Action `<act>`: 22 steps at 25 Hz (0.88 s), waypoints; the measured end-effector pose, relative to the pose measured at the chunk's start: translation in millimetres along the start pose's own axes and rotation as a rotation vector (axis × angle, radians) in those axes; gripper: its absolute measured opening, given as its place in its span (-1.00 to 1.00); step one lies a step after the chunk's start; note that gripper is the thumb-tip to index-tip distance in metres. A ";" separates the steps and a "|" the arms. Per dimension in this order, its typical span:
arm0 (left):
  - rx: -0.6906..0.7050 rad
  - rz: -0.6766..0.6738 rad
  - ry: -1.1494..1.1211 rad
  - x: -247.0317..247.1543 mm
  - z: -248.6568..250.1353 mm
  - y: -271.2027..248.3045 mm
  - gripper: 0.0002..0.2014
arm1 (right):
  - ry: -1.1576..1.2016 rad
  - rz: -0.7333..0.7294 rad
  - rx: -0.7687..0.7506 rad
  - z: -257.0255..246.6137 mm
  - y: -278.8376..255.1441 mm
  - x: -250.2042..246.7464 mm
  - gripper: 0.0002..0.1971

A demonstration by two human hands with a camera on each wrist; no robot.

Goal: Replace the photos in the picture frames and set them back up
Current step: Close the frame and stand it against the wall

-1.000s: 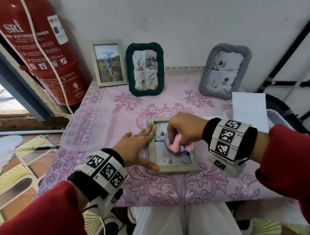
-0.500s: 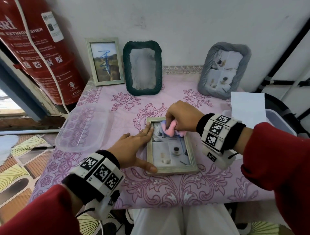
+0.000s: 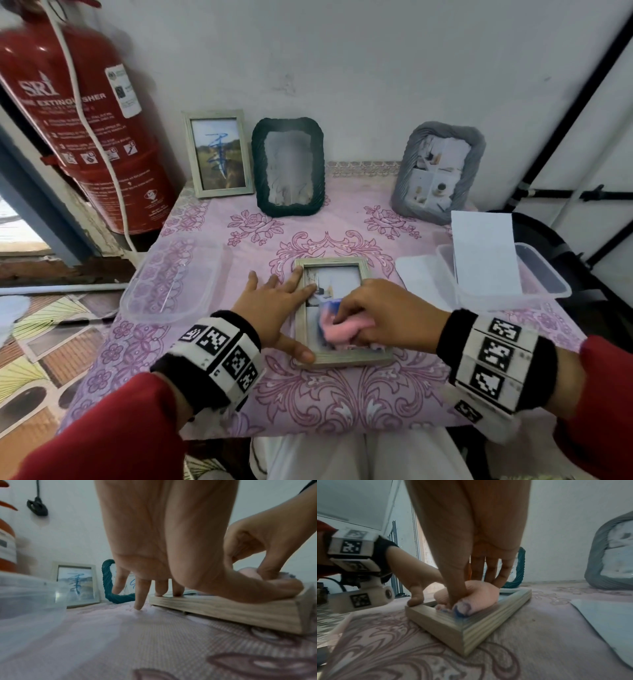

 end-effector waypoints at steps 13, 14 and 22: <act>0.011 0.028 0.126 -12.1 8.8 5.0 0.16 | 0.038 -0.039 0.303 10.4 19.0 -10.0 -0.76; 0.013 0.027 0.119 -12.5 9.3 5.0 0.16 | 0.045 -0.036 0.295 13.9 23.6 -12.5 -0.75; 0.041 0.033 -0.003 -8.4 6.0 4.1 0.16 | -0.062 0.015 0.220 35.9 67.9 -28.7 -0.76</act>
Point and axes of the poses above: each hand's wrist, its own y-axis towards the middle knuckle, its own x-axis out of the palm, z = x × y, the point moved 8 cm from there along y, towards the middle knuckle, and after that the axes turned 2 degrees about -y, right-handed, at the moved point
